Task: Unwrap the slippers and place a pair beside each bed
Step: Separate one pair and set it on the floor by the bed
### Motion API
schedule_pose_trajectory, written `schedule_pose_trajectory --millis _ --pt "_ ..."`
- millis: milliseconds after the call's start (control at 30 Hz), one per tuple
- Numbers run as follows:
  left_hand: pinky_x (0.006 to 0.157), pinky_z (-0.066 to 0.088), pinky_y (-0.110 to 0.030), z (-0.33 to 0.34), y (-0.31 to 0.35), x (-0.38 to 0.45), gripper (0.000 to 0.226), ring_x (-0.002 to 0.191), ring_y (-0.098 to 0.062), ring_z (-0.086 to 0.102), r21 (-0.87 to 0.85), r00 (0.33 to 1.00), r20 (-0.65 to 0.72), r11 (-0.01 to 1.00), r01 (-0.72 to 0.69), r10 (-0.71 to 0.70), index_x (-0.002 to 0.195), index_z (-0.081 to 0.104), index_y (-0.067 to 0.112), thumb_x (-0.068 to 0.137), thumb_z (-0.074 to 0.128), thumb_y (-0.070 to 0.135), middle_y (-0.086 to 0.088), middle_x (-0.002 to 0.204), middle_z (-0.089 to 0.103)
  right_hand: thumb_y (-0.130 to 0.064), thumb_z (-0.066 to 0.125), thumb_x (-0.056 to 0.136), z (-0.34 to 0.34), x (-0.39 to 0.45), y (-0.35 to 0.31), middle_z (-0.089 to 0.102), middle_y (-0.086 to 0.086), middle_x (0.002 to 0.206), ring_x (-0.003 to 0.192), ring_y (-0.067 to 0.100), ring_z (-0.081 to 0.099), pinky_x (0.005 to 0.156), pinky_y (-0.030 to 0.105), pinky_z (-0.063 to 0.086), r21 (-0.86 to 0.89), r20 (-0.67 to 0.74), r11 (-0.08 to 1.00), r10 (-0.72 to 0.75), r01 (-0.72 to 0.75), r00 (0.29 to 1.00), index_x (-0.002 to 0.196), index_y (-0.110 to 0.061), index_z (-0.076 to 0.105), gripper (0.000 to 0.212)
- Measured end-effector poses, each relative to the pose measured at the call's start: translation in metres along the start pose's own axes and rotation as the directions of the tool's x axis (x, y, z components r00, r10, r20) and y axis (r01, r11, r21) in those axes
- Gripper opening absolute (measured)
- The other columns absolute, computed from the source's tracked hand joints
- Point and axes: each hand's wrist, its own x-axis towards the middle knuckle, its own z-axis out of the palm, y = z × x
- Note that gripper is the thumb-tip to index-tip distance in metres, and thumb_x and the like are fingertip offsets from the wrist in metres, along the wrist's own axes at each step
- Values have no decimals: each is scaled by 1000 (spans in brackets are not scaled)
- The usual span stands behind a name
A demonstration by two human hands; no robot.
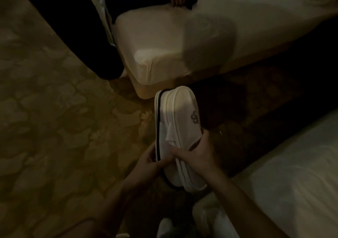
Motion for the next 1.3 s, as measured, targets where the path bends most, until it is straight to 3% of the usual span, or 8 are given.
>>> schedule_pose_trajectory --millis 233,367,533,667,800,900,1133,1300 --pt "67 61 -29 -90 -81 155 46 89 -19 75 125 987 -155 992 -31 51 114 66 21 77 76 -3 -8 110 75 -40 99 53 70 116 118 45 -4 143 133 16 46 102 35 45 -96 58 992 -76 82 995 154 -20 26 126" --pt "66 61 -30 -99 -112 197 60 94 -19 74 66 979 -176 994 -88 99 121 59 28 72 80 0 2 107 74 -45 99 51 82 136 166 43 -12 132 130 12 46 98 28 40 -151 92 985 -66 79 994 153 -24 24 128" --pt "72 61 -29 -59 -147 225 68 98 -20 75 -127 989 -107 985 -118 105 129 60 16 65 81 24 -5 112 76 -58 95 48 85 158 164 38 -21 127 122 4 42 92 27 41 -233 46 959 -153 159 987 146 -35 24 123" --pt "60 56 -15 -49 -148 238 42 80 -2 75 -145 984 -91 975 -166 154 110 61 27 73 76 14 11 93 77 -52 96 49 79 170 161 40 -19 127 119 1 41 90 24 40 -226 18 956 -191 190 981 147 -33 27 121" --pt "68 61 -27 -51 -144 241 66 92 -15 75 -184 989 -45 972 -149 143 115 60 31 56 88 19 5 102 78 -50 97 44 69 180 163 49 -20 129 119 2 51 87 19 46 -149 91 977 -139 152 986 145 -33 35 120" --pt "61 59 -22 -54 -147 241 66 83 -11 76 -220 980 -114 957 -188 166 113 61 27 54 87 12 7 93 79 -39 98 51 55 183 154 55 -17 128 109 -4 55 74 5 46 -89 64 981 -167 172 984 145 -29 41 110" --pt "64 60 -28 -60 -146 241 69 95 -26 75 -338 983 -122 925 -174 140 132 57 17 65 75 10 -8 113 75 -48 95 43 39 184 150 49 -9 141 127 14 49 104 43 48 -185 -109 961 -230 207 967 150 -30 33 125" --pt "60 61 -35 -42 -152 245 63 87 -29 76 -335 984 -121 927 -166 132 118 62 19 61 82 2 -8 103 78 -80 81 36 64 166 157 36 -22 137 126 4 41 100 35 47 -376 77 897 -218 231 973 148 -43 18 134"
